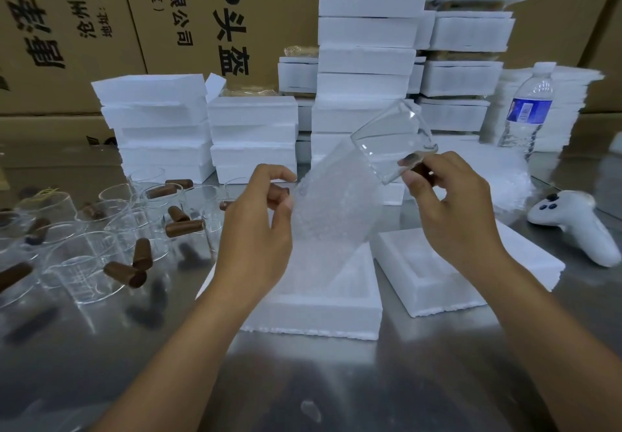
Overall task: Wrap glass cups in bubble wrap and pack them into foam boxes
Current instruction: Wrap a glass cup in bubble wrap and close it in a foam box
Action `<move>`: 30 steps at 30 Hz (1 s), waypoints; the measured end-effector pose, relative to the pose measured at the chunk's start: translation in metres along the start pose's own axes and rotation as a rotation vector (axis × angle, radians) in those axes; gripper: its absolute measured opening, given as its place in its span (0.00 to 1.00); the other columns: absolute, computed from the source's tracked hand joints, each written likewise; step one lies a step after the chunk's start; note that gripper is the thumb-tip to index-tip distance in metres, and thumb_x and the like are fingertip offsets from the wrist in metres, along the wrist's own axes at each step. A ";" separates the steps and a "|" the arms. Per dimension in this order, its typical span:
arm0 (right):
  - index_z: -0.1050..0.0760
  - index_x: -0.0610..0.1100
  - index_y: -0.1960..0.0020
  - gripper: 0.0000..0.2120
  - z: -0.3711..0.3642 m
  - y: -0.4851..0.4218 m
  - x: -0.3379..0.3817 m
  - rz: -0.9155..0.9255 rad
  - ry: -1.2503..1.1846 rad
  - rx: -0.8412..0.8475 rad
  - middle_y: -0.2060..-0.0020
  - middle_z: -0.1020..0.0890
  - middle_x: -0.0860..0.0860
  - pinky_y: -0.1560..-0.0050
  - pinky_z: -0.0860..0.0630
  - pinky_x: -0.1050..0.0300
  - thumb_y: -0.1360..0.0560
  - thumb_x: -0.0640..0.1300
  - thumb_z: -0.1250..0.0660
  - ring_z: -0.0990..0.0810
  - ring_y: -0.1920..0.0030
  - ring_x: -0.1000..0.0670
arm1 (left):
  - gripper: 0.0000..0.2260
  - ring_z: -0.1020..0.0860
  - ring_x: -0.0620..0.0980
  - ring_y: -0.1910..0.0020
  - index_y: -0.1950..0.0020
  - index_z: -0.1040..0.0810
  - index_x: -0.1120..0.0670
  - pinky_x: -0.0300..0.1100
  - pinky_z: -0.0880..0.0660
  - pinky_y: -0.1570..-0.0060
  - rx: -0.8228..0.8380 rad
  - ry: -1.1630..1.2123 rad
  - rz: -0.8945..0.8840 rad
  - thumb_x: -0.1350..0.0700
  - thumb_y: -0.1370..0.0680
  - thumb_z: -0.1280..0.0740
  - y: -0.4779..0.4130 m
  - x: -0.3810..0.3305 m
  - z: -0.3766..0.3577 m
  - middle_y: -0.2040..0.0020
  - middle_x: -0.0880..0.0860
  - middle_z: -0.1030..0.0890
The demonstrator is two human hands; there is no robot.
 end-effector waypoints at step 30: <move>0.23 0.54 0.55 0.10 -0.007 0.001 0.018 -0.098 -0.517 0.130 0.66 0.22 0.57 0.59 0.27 0.72 0.22 0.41 0.38 0.22 0.66 0.60 | 0.04 0.26 0.38 0.62 0.60 0.27 0.38 0.23 0.34 0.61 0.089 -0.019 -0.028 0.44 0.29 0.32 0.005 -0.008 -0.011 0.67 0.44 0.26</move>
Point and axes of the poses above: each hand's wrist, its own y-axis away from the middle knuckle, its own z-axis out of the back of the hand, x = y × z, the point moved 9 cm from there along -y, towards the middle knuckle
